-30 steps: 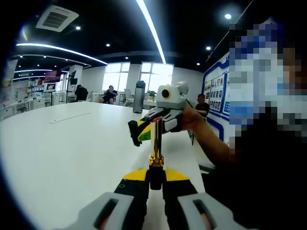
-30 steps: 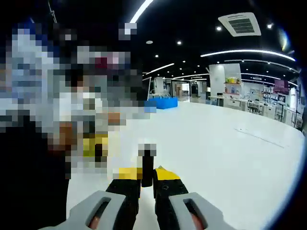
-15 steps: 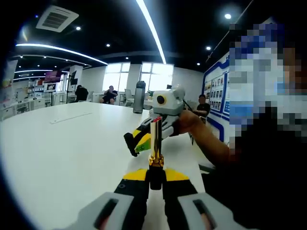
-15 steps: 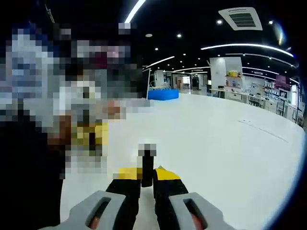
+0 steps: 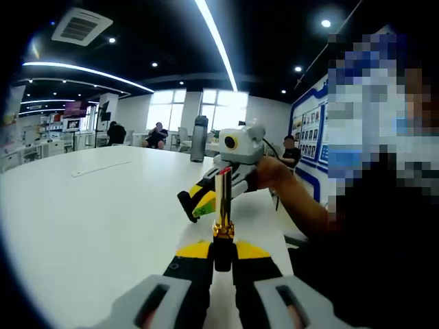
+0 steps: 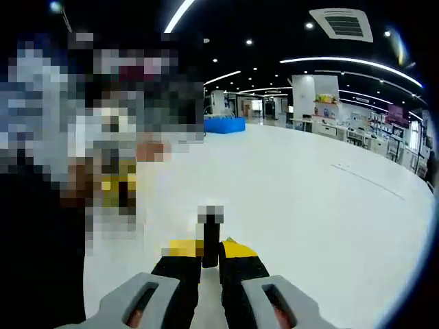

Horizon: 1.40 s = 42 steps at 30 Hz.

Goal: Unscrew the lipstick cap, remove the lipstick, and put the cap back on the lipstick

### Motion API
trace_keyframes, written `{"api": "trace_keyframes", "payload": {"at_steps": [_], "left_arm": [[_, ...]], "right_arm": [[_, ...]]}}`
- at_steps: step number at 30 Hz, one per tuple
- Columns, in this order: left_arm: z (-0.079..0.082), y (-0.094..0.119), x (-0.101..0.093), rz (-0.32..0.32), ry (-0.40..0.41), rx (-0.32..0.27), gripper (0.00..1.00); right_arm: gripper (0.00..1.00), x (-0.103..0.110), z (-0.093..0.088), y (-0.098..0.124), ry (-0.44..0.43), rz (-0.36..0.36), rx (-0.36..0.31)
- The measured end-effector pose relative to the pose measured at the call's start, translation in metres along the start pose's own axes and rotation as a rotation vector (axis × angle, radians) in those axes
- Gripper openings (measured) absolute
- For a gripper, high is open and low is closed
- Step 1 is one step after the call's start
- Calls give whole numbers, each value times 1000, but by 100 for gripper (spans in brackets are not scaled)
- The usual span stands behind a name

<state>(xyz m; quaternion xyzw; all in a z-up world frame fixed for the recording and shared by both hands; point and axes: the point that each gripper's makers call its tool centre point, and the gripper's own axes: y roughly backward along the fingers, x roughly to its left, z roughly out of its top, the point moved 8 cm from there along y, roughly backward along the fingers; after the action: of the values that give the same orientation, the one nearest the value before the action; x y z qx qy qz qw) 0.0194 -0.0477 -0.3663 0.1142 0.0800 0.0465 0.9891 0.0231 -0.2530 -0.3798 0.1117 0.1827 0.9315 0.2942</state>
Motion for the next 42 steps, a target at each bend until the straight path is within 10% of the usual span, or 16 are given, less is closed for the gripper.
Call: {"api": "trace_keyframes", "payload": {"at_steps": [42], "left_arm": [[0, -1, -1, 0, -1, -1, 13]], "right_arm": [[10, -11, -20, -10, 75, 89, -51]]}}
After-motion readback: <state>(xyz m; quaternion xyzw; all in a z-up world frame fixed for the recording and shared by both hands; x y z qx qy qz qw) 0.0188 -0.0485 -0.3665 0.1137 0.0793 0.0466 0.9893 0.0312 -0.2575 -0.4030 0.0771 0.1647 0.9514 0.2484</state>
